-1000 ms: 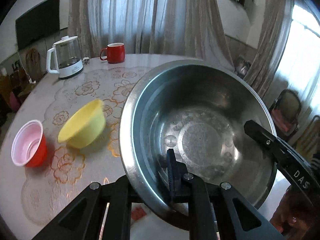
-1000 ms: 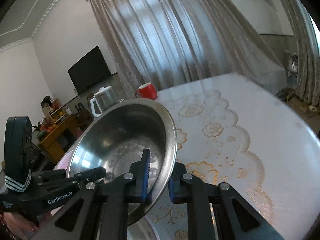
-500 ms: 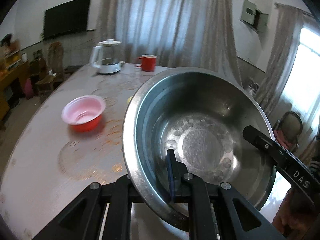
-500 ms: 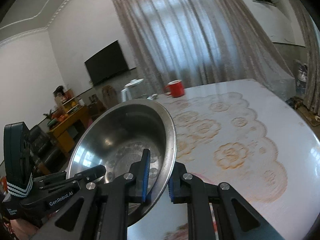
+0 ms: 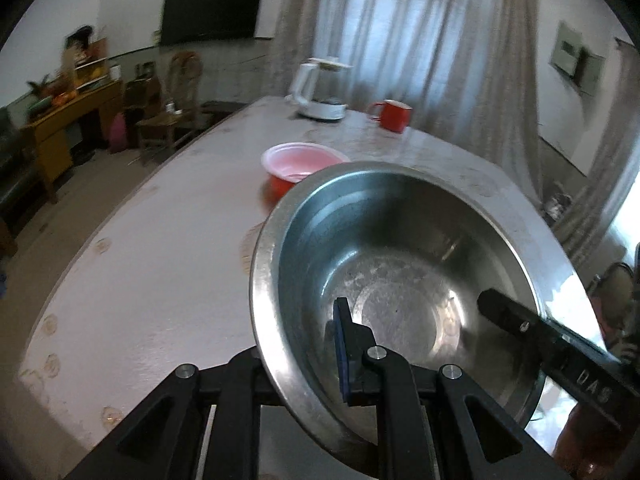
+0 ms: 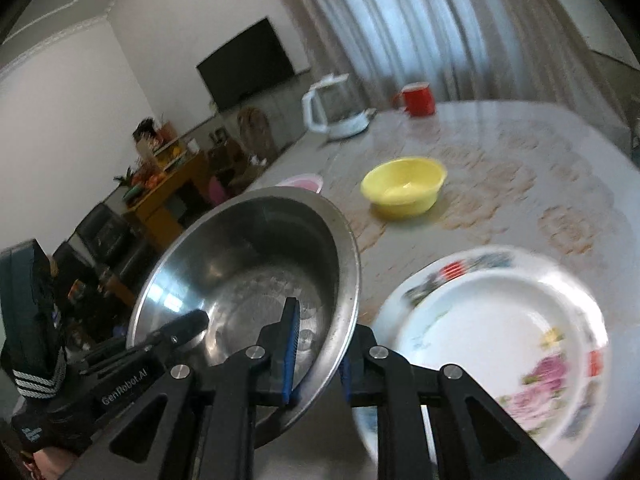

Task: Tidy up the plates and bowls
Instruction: 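Lift the steel bowl with the right gripper and carry it beside the plates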

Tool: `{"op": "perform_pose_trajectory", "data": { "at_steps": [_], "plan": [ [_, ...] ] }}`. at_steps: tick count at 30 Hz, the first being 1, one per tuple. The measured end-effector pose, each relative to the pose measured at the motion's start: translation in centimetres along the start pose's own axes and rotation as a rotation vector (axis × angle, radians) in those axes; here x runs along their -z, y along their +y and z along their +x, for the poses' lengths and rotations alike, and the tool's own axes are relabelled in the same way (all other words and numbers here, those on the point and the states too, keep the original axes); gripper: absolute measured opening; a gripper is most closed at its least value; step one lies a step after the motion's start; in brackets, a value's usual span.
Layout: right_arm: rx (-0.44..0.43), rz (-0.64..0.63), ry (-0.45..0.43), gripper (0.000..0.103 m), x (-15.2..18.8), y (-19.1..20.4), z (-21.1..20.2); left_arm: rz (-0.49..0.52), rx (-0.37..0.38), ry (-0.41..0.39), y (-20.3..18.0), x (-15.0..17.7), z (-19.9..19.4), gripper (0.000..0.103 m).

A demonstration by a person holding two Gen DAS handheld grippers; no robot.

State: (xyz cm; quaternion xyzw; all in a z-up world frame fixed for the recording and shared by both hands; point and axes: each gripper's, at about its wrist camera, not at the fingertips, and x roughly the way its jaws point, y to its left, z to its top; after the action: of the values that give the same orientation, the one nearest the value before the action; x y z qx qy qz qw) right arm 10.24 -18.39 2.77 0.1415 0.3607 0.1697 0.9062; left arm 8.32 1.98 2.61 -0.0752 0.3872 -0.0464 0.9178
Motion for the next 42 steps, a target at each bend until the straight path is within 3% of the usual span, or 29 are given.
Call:
{"op": "perform_pose_trajectory", "data": {
  "at_steps": [6, 12, 32, 42],
  "plan": [
    [-0.058, -0.002, 0.094, 0.018, 0.7, 1.1, 4.0, -0.045, -0.065, 0.012, 2.9, 0.4, 1.2, 0.014],
    [-0.06, -0.014, 0.153, 0.018, 1.5, 1.5, 6.6, -0.061, -0.097, 0.025, 3.7, 0.7, 2.8, 0.014],
    [0.051, -0.042, 0.175, 0.018, 1.6, 1.4, 7.0, -0.049, -0.048, 0.066, 3.5, 1.6, 4.8, 0.014],
    [0.081, -0.05, 0.2, 0.019, 0.7, 1.3, 8.2, -0.017, -0.074, 0.081, 3.4, 0.5, 6.6, 0.015]
  ]
}}
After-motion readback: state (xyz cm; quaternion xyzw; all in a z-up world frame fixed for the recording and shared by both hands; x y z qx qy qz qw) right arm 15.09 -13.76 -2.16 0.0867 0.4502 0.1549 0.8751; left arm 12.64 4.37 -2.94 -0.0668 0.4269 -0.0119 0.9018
